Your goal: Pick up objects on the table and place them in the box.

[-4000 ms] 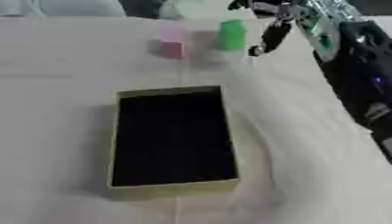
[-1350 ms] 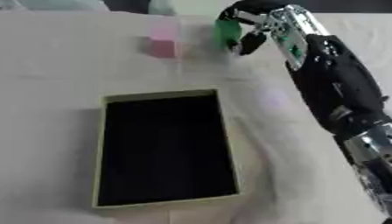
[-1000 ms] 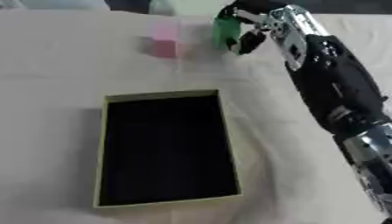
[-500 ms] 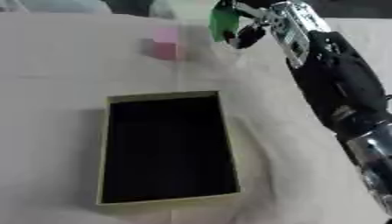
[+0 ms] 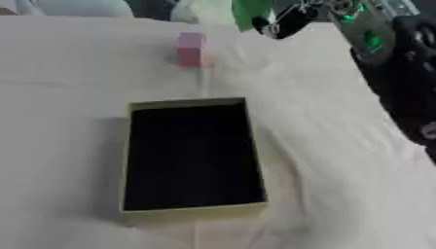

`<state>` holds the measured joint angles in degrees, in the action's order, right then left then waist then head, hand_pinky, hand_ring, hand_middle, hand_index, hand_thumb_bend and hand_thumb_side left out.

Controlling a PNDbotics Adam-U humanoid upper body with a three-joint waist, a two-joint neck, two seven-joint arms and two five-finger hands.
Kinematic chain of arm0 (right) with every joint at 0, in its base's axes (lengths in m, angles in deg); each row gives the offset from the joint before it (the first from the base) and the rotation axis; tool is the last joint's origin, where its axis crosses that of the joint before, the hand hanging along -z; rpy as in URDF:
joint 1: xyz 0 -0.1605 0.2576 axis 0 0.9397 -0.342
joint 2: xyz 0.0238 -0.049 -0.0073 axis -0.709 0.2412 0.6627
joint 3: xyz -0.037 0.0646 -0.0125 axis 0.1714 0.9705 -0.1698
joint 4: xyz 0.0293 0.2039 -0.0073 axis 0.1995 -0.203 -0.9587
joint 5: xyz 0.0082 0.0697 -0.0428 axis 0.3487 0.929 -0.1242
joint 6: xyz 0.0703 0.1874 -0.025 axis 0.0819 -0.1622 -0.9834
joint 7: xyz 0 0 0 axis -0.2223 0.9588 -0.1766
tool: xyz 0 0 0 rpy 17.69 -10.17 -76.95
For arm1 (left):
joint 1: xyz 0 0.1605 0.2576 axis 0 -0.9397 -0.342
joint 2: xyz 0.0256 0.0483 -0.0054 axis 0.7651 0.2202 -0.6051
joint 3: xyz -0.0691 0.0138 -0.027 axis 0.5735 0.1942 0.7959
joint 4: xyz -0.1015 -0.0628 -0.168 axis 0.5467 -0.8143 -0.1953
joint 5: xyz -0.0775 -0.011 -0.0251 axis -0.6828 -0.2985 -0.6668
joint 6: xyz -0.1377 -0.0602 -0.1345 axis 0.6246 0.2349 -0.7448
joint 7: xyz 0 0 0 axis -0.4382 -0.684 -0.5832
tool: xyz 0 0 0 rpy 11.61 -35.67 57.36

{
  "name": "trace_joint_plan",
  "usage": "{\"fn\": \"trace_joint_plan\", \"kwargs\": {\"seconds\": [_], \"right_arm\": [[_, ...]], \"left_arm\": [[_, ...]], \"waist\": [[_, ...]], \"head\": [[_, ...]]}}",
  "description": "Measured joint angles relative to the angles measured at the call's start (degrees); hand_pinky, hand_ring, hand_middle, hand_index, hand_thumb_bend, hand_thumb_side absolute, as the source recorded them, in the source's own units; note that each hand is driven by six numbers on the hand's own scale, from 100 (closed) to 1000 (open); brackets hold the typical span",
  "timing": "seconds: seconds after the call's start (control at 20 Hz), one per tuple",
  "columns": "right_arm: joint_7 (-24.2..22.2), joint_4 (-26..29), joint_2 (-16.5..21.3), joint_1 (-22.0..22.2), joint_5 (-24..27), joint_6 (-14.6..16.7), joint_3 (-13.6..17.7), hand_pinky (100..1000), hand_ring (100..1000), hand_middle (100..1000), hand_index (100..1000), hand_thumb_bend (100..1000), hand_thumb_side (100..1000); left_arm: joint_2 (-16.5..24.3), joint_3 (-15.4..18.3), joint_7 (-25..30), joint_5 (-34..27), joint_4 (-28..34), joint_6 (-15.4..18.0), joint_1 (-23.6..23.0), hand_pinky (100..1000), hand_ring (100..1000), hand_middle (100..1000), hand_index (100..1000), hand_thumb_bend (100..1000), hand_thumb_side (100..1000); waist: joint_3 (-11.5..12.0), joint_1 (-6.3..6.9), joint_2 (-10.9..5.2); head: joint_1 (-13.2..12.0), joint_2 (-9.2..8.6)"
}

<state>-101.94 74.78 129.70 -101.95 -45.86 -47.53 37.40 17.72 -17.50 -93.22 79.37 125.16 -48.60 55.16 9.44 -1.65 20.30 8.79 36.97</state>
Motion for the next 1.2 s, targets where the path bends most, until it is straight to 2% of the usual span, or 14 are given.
{"fn": "trace_joint_plan", "kwargs": {"seconds": [0.3, 0.45, 0.8, 1.0, 1.2], "right_arm": [[-0.32, 20.66, 7.01, 8.14, 5.08, -2.82, -0.56, 684, 652, 481, 666, 249, 100], [0.04, 26.13, 9.37, 9.92, 7.57, -2.08, -1.60, 686, 633, 484, 668, 227, 100], [3.31, 28.12, 10.67, 11.16, 11.03, 5.83, -5.65, 682, 612, 482, 666, 191, 100], [4.13, 28.12, 10.63, 11.34, 11.24, 8.39, -7.77, 680, 613, 484, 665, 176, 100], [3.97, 28.12, 9.71, 11.80, 10.74, 9.42, -9.97, 680, 609, 483, 665, 100, 100]], "left_arm": [[0.01, 0.00, 0.07, -0.04, 0.00, -0.08, -0.27, 856, 610, 623, 793, 505, 947], [0.02, -0.01, 0.10, -0.08, 0.00, -0.12, -0.39, 856, 610, 623, 793, 505, 947], [0.06, -0.02, 0.26, -0.35, 0.00, -0.25, -0.70, 856, 610, 623, 792, 505, 947], [0.25, -0.04, 0.34, -0.44, 0.00, -0.28, -0.95, 856, 609, 623, 792, 504, 947], [0.25, -0.09, 0.45, -0.45, 0.00, -0.36, -0.99, 857, 609, 623, 793, 503, 948]], "waist": [[-0.29, 0.09, -0.29], [-0.49, 0.13, -0.85], [-1.27, 0.65, -1.74], [-1.73, 1.05, -1.76], [-1.96, 1.61, -1.76]], "head": [[-1.02, 0.44], [-1.32, 0.78], [-2.15, 1.28], [-2.19, 1.64], [-2.15, 1.81]]}}
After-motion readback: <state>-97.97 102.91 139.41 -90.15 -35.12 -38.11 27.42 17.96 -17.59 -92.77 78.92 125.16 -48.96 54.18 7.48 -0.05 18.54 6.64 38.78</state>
